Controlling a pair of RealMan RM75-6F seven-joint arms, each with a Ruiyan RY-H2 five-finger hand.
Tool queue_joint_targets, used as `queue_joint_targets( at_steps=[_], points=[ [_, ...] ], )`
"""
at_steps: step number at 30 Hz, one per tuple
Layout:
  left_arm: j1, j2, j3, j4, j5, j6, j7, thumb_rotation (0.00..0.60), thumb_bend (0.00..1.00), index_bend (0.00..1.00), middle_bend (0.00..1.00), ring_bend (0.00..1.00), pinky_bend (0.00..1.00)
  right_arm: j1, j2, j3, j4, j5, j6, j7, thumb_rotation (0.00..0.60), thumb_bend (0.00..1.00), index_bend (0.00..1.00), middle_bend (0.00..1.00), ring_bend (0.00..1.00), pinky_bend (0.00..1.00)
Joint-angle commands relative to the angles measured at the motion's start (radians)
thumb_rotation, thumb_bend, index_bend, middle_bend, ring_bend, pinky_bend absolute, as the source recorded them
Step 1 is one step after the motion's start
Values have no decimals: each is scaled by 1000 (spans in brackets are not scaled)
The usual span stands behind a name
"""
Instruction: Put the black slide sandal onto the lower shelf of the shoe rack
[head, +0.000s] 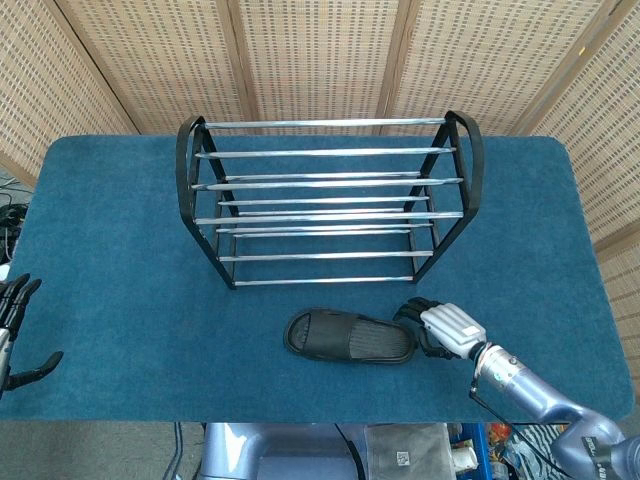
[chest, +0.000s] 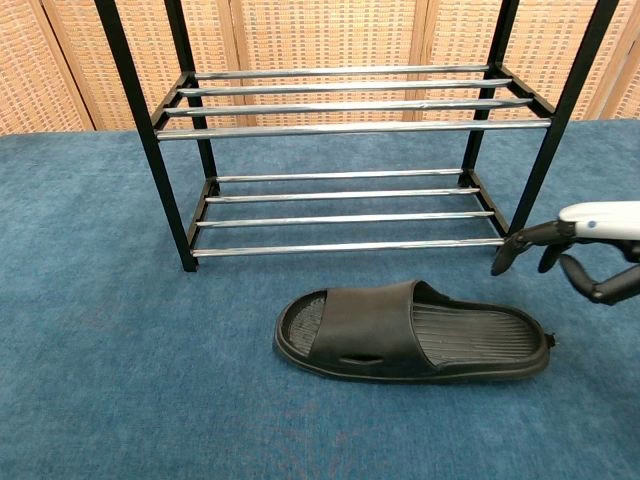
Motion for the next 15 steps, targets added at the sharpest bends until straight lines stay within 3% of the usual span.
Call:
queue_joint_targets(
  at_steps=[1, 9, 15],
  points=[
    [-1, 0, -1, 1, -2, -1, -3, 600, 238, 0, 0, 0, 0, 50, -55, 28, 17, 111, -85, -91, 600, 1000, 223, 204, 117, 209],
    [0, 4, 0, 3, -5, -2, -14, 600, 238, 0, 0, 0, 0, 87, -68, 7, 21, 245, -156, -239, 600, 1000, 223, 206, 117, 217],
    [3, 9, 0, 2, -4, 4, -27, 600, 238, 0, 0, 0, 0, 95, 6, -25, -65, 273, -174, -301, 600, 1000, 223, 264, 162, 265]
  ],
)
